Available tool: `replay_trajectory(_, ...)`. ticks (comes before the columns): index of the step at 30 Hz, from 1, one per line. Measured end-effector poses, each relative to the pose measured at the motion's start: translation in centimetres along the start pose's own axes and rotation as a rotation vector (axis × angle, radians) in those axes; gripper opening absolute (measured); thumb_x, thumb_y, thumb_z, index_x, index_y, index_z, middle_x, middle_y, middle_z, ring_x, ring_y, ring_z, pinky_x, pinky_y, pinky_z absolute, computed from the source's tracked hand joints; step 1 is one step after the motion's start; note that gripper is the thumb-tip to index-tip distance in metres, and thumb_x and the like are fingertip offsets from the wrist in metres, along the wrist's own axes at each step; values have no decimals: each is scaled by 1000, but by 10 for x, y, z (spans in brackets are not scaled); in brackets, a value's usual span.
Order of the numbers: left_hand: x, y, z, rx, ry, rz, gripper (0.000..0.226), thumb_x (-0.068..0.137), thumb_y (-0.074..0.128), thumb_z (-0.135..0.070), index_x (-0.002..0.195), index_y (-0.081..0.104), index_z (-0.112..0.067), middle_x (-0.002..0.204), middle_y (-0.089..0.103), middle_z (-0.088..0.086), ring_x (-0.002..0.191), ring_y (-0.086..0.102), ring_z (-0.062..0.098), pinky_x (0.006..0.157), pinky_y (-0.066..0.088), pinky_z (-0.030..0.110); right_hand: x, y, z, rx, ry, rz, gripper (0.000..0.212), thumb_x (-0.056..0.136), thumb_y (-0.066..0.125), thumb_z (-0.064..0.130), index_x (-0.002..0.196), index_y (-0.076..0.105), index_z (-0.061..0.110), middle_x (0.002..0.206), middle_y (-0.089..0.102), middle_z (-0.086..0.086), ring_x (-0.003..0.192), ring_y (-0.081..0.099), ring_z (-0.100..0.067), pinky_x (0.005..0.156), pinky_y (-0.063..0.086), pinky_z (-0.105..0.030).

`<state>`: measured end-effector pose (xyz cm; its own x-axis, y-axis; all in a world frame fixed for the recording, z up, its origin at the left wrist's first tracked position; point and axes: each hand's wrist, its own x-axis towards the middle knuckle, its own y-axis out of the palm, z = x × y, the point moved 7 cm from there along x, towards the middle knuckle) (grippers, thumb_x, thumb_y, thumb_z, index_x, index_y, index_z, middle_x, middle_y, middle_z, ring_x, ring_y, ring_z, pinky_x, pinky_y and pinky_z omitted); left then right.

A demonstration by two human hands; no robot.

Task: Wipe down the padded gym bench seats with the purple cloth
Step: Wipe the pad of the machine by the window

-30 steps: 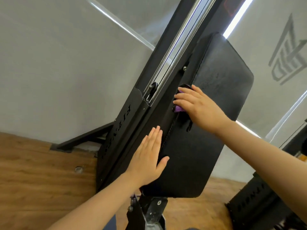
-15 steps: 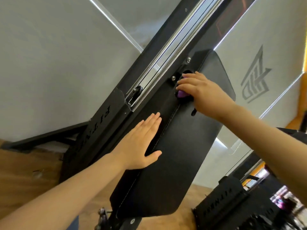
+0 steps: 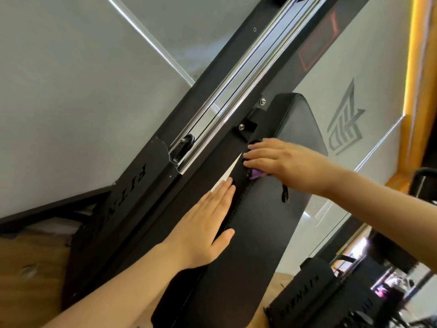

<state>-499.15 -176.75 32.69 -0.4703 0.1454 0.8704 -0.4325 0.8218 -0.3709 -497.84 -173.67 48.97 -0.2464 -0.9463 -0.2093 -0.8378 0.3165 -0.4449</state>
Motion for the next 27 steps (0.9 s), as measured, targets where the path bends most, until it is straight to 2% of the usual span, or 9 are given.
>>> replay_trajectory(3,0,2,1,-37,11,-16,69,90,23,-47,143,-17,-25,152,-25,-14,140,-22,-4,112,-12,12,-3,-20,-40,24,157,-58,40,84,37,11,105,68,-2,113,64,-21,114,56,-36,104,32,-43)
replay_trajectory(7,0,3,2,-51,18,-24,69,92,24,-45,144,-14,-22,153,-22,-12,142,-19,-2,115,-9,15,-1,-33,-80,22,472,-159,23,90,49,6,100,68,-4,114,62,-25,117,51,-45,103,32,-46)
replay_trajectory(11,0,4,4,-47,15,-33,69,92,25,-45,146,-11,-21,155,-20,-10,142,-19,-2,114,-10,15,13,-18,-12,46,212,-143,28,79,44,8,87,70,-1,96,69,-21,97,64,-39,98,39,-35)
replay_trajectory(14,-1,5,4,-34,11,-29,70,92,25,-45,146,-11,-20,156,-19,-9,142,-19,-1,115,-9,16,9,-2,7,42,123,-42,25,83,53,9,100,70,4,108,68,-15,107,61,-33,101,33,-42)
replay_trajectory(16,-2,5,5,-31,14,-30,69,92,24,-45,146,-12,-21,155,-21,-10,143,-19,0,115,-9,17,6,-8,-20,31,158,-39,26,84,48,6,99,70,4,110,67,-16,109,60,-35,99,32,-42)
replay_trajectory(19,-2,6,4,-46,10,-28,68,92,23,-45,145,-15,-23,155,-23,-12,143,-19,1,116,-8,18,0,-28,-78,34,420,-139,22,85,52,-2,100,67,-4,116,62,-25,115,53,-45,100,29,-38)
replay_trajectory(22,-2,6,4,-69,3,-36,68,92,25,-44,144,-13,-23,155,-20,-11,144,-16,1,116,-7,17,6,-26,-89,57,579,-206,20,85,51,-2,95,68,-7,107,65,-26,114,53,-45,104,32,-42)
replay_trajectory(24,-1,6,4,-79,1,-36,68,92,26,-44,144,-13,-23,155,-18,-11,144,-15,1,117,-6,17,14,-19,-59,52,507,-201,18,79,53,-3,87,69,-2,96,68,-23,104,59,-43,98,38,-51)
replay_trajectory(27,-1,4,3,-70,-4,-37,68,91,25,-46,144,-12,-23,155,-16,-9,144,-15,-1,116,-6,17,10,-2,5,97,369,-162,30,66,68,-13,91,70,3,102,68,-19,105,61,-39,100,29,-49)
